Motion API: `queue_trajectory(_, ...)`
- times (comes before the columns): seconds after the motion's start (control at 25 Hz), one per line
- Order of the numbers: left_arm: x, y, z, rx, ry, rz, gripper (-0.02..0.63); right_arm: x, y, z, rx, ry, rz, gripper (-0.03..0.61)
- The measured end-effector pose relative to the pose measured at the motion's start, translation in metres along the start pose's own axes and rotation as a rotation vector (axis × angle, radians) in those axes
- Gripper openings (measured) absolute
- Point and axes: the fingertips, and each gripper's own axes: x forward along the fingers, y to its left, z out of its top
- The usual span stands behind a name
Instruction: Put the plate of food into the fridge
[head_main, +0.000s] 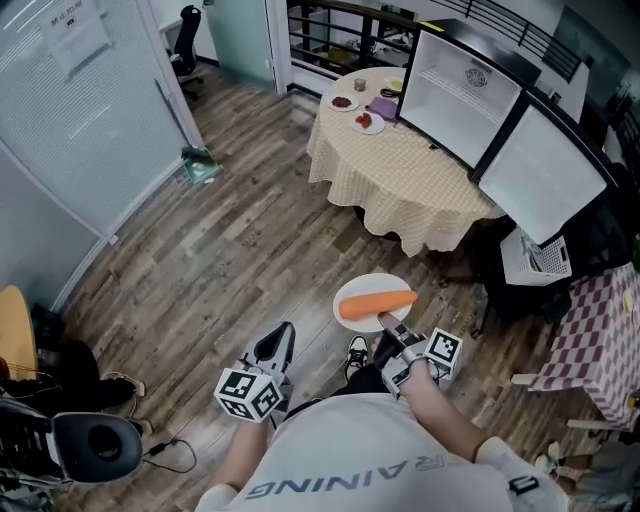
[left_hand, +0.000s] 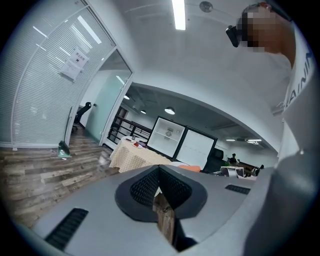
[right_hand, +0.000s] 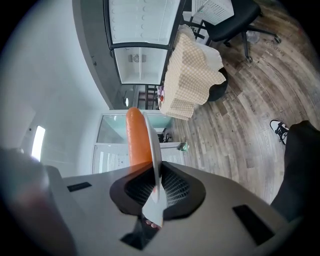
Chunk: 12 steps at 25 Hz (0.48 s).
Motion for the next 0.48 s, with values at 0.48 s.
queue_trajectory(0.48,0.120,0.000,0.043,0.030,0.036,-0.017,0.008,0.055,0.021,0.102,0.039,-0.012,0.017,0.041)
